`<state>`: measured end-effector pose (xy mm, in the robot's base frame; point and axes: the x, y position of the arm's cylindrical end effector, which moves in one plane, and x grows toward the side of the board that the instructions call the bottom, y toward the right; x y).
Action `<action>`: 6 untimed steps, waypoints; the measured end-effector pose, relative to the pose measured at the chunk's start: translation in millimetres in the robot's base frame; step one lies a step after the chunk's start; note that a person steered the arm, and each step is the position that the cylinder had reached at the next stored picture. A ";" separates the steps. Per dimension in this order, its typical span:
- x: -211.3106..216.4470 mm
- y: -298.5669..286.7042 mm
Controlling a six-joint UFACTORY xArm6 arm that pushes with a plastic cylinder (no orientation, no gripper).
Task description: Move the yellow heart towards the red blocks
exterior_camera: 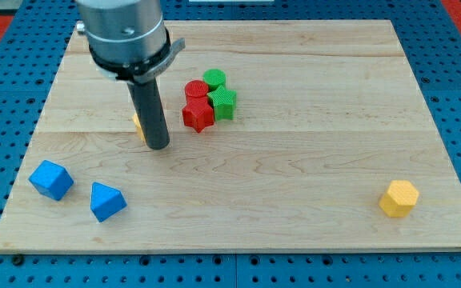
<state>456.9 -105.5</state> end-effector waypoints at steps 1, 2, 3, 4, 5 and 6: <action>-18.5 0.4; 1.1 -15.6; 1.5 -44.6; -18.0 -54.2; -30.2 -21.9; -28.8 13.0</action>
